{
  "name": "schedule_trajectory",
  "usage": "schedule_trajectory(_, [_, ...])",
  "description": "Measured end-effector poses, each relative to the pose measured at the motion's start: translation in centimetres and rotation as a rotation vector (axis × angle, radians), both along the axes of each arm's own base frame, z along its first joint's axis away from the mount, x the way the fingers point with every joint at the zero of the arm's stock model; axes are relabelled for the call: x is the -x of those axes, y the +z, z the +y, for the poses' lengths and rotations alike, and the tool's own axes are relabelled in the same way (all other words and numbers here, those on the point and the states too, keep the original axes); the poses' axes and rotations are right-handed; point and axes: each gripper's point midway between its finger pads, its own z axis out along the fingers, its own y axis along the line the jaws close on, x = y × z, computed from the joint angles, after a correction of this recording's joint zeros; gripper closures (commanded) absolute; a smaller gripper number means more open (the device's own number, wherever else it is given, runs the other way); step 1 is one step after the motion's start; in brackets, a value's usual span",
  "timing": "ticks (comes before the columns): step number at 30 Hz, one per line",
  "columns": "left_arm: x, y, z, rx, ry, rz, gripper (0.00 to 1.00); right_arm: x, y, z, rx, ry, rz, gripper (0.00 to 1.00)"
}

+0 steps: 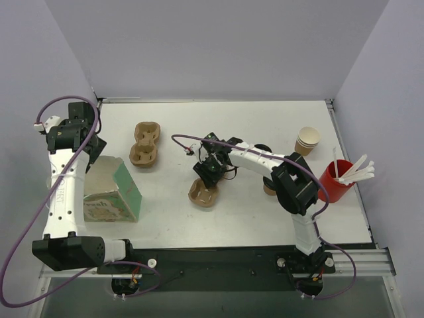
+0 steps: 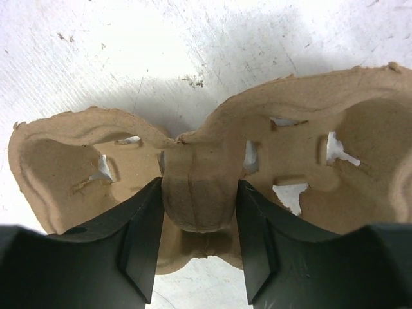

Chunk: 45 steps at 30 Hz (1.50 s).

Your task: Pack the takeout coffee

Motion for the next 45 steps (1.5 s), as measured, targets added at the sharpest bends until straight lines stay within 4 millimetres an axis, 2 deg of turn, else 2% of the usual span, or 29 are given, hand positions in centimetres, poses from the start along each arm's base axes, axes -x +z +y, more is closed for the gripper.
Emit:
schedule_trajectory(6, [-0.3, -0.5, 0.4, -0.025, -0.014, 0.030, 0.39, -0.4, 1.1, -0.1, -0.007, -0.011, -0.030, 0.67])
schedule_trajectory(9, [-0.6, -0.9, 0.6, -0.035, -0.014, 0.051, 0.46, -0.6, 2.3, 0.0, -0.022, -0.017, -0.055, 0.68])
schedule_trajectory(16, [-1.7, -2.6, 0.7, -0.044, -0.037, 0.101, 0.85, -1.0, 6.0, -0.2, -0.067, -0.039, -0.130, 0.70])
schedule_trajectory(20, [-2.2, -2.9, 0.1, -0.060, -0.092, 0.128, 1.00, -1.4, 7.8, -0.5, -0.081, -0.061, -0.173, 0.72])
schedule_trajectory(22, [-2.4, -2.7, -0.7, -0.065, -0.140, 0.135, 1.00, -1.6, 8.3, -0.7, -0.081, -0.077, -0.188, 0.72])
schedule_trajectory(27, [-3.0, -1.7, -4.2, -0.077, -0.320, 0.142, 1.00, -1.7, 9.5, -1.5, -0.075, -0.129, -0.192, 0.72])
schedule_trajectory(30, [-3.1, -1.1, -7.7, -0.077, -0.468, 0.140, 1.00, -2.5, 11.1, -2.2, -0.074, -0.185, -0.200, 0.72])
schedule_trajectory(34, [-2.6, -0.5, -11.8, -0.071, -0.630, 0.133, 1.00, -4.3, 14.7, -3.6, -0.099, -0.278, -0.242, 0.72])
schedule_trajectory(40, [-0.9, 0.4, -16.6, -0.035, -0.821, 0.118, 1.00, -5.8, 20.2, -6.9, -0.157, -0.449, -0.310, 0.72])
schedule_trajectory(45, [0.1, 3.2, -22.3, -0.017, -1.035, 0.039, 1.00, -6.2, 23.1, -8.8, -0.178, -0.565, -0.350, 0.72])
